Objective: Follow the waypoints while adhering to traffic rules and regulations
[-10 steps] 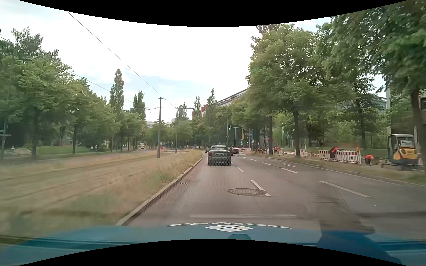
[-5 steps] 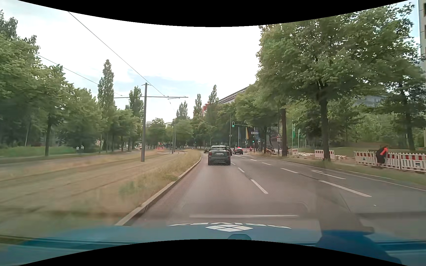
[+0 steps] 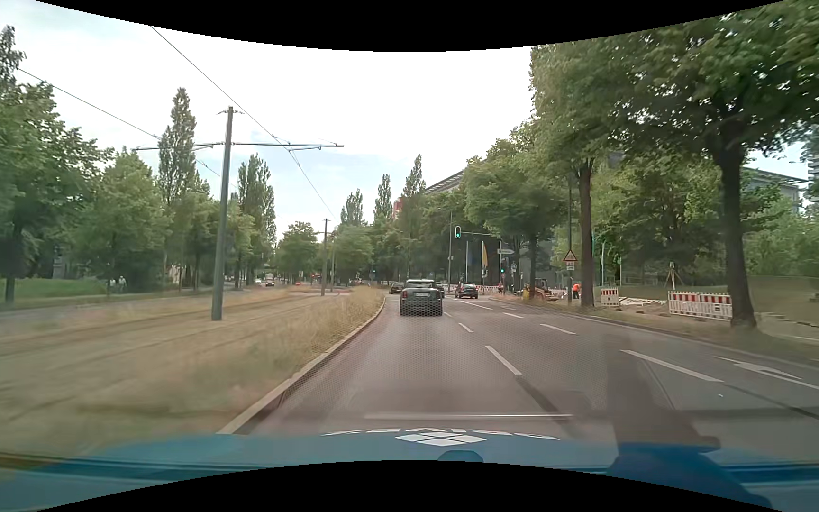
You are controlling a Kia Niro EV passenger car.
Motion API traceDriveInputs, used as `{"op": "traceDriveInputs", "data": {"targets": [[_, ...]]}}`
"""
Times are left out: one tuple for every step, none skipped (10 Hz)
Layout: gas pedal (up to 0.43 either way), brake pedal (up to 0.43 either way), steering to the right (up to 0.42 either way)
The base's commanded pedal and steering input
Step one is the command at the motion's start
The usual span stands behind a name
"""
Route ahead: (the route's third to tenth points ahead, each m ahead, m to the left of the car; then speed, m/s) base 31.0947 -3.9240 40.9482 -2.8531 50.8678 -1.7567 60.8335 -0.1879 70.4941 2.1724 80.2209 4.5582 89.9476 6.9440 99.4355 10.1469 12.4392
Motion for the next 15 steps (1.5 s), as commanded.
{"op": "traceDriveInputs", "data": {"targets": [[0.209,0.0,-0.01],[0.209,0.0,-0.01],[0.209,0.0,-0.01],[0.209,0.0,-0.009],[0.209,0.0,-0.009],[0.209,0.0,-0.009],[0.209,0.0,-0.01],[0.209,0.0,-0.01],[0.209,0.0,-0.01],[0.209,0.0,-0.011],[0.197,0.0,-0.012],[0.197,0.0,-0.013],[0.197,0.0,-0.015],[0.197,0.0,-0.017],[0.197,0.0,-0.017]]}}
